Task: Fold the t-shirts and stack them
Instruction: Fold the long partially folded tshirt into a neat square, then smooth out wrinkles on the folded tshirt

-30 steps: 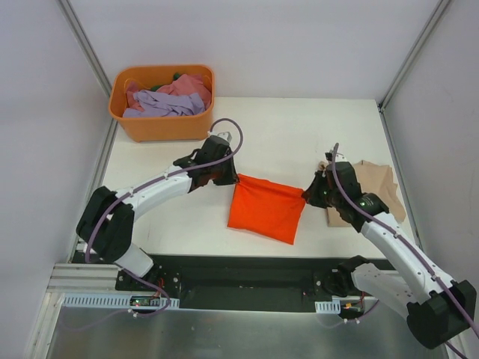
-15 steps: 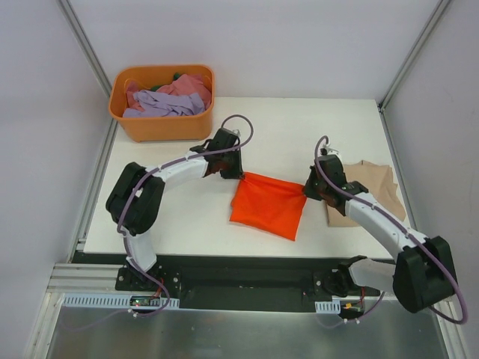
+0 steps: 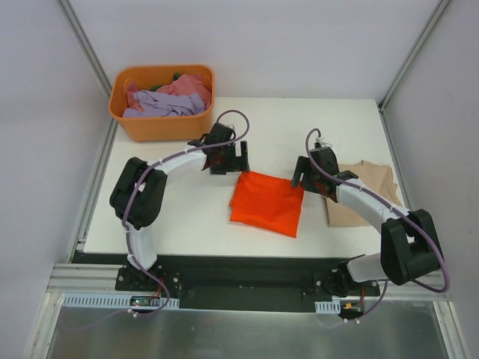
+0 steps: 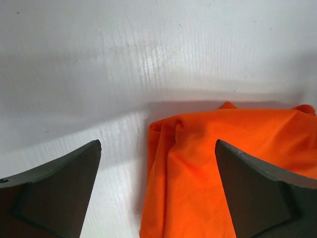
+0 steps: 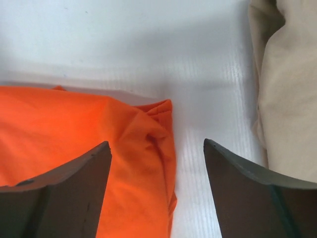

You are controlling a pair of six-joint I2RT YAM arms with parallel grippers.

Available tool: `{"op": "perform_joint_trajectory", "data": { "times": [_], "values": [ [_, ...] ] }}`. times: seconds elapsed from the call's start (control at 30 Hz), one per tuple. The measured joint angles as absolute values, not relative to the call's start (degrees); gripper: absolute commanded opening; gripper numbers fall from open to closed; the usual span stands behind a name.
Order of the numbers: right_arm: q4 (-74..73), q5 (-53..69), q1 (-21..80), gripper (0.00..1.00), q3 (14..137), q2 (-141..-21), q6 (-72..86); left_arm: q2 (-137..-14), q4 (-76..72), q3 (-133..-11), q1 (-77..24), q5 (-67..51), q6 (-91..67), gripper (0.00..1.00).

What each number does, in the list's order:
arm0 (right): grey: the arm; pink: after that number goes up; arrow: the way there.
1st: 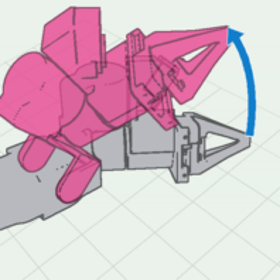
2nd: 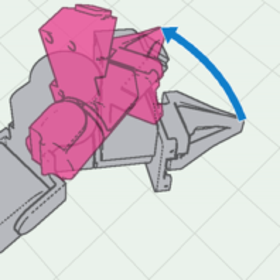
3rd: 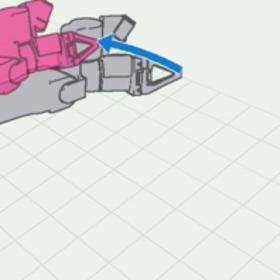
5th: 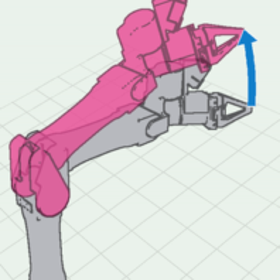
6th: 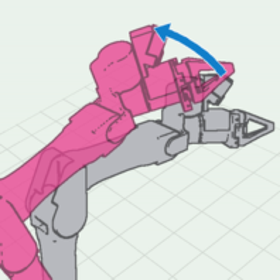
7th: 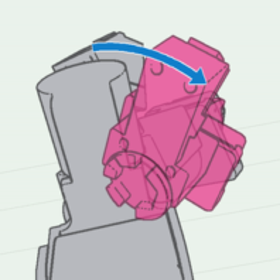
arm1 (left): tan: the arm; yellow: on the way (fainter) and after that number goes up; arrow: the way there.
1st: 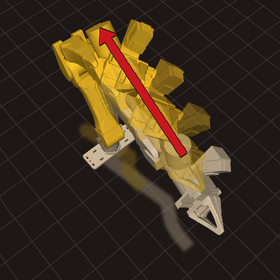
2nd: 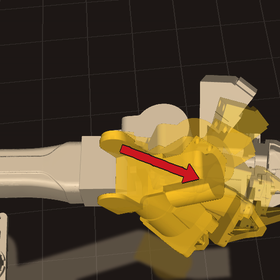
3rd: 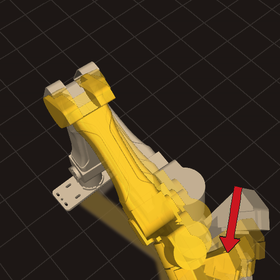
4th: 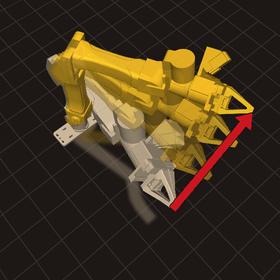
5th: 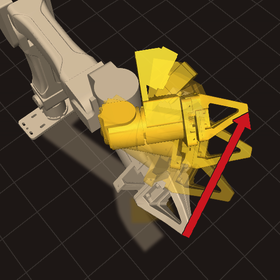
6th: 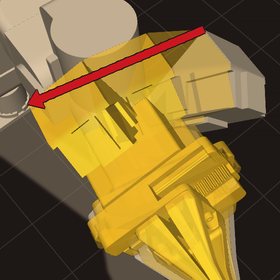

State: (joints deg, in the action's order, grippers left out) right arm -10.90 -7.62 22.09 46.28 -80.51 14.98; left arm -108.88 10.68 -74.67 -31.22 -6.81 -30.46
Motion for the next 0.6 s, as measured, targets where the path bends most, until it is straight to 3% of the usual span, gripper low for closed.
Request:
{"op": "perform_joint_trajectory", "data": {
  "times": [0.13, 0.37, 0.6],
  "values": [
    [-12.51, -6.74, 22.04, 1.0, 45.89, -74.63, 15.25, -103.98, 11.33, -72.6, -31.05, -7.05, -30.74, 0.99],
    [-11.6, 1.37, 22.0, 0.96, 37.98, -57.17, 17.34, -88.75, 10.61, -64.36, -34.5, -10.9, -32.12, 0.99],
    [-6.39, 11.51, 22.0, 0.96, 36.45, -64.42, 17.54, -89.67, 5.72, -60.14, -41.76, -18.22, -34.5, 0.99]
  ]
}}
